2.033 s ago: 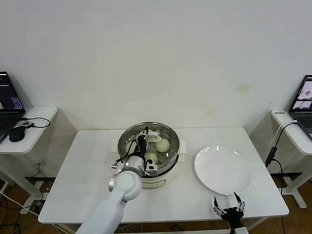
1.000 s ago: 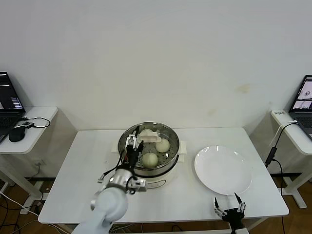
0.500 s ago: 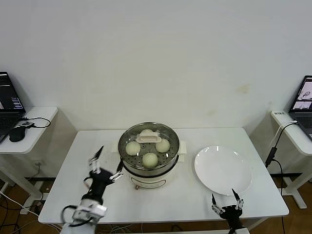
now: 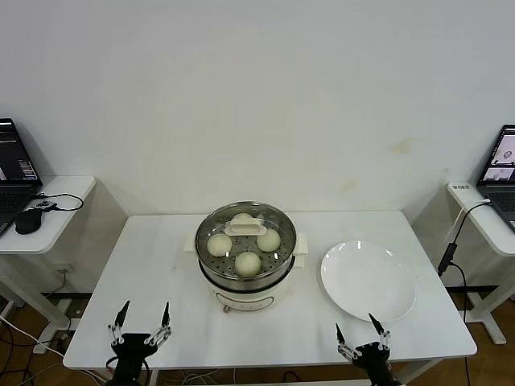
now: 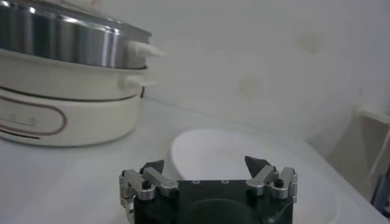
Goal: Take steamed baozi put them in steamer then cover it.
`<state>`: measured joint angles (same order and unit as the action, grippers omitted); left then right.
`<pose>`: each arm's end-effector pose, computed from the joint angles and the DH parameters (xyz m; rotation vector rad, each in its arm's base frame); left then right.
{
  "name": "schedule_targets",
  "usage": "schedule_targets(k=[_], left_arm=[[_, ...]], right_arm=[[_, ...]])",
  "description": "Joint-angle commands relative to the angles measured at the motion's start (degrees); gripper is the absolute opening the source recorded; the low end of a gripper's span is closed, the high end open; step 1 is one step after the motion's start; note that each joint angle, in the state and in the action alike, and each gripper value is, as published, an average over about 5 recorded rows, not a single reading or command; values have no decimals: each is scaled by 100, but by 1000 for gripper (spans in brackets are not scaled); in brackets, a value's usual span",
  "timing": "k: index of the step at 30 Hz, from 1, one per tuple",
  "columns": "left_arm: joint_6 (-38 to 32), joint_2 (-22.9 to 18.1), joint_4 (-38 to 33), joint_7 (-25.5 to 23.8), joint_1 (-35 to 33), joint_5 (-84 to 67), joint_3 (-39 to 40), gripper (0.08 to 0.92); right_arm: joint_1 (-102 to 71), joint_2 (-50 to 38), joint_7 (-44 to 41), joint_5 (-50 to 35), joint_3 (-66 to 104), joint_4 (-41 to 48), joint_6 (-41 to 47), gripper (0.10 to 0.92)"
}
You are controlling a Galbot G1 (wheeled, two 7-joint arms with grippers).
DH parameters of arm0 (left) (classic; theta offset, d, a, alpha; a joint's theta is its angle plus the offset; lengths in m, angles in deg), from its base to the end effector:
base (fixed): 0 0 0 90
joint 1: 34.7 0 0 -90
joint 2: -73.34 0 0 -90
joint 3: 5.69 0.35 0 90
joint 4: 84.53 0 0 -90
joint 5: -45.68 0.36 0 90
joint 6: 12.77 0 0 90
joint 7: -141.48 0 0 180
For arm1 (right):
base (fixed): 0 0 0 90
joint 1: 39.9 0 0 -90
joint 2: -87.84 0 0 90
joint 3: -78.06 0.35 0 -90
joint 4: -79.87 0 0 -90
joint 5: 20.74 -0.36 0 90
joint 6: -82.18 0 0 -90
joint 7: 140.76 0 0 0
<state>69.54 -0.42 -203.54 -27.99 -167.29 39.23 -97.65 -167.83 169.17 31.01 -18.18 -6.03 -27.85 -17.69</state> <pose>0.1197 0.0594 -0.3347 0.0755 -3.0421 -0.2109 0.1262 -0.0711 -0.3929 0.2205 -2.9279 0.3153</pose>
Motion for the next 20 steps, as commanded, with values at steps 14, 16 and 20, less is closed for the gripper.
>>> schedule_targets(k=[14, 16, 20], left_arm=[[-436, -306, 338, -267, -701, -778, -203, 823], [-394, -337, 316, -271, -681, -805, -199, 823], [-365, -395, 261, -271, -646, -831, -208, 823]], right_arm=[[-404, -182, -63, -594, -260, -348, 39, 823], [-412, -175, -53, -620, -262, -348, 42, 823], [-425, -160, -42, -607, -275, -358, 43, 823]])
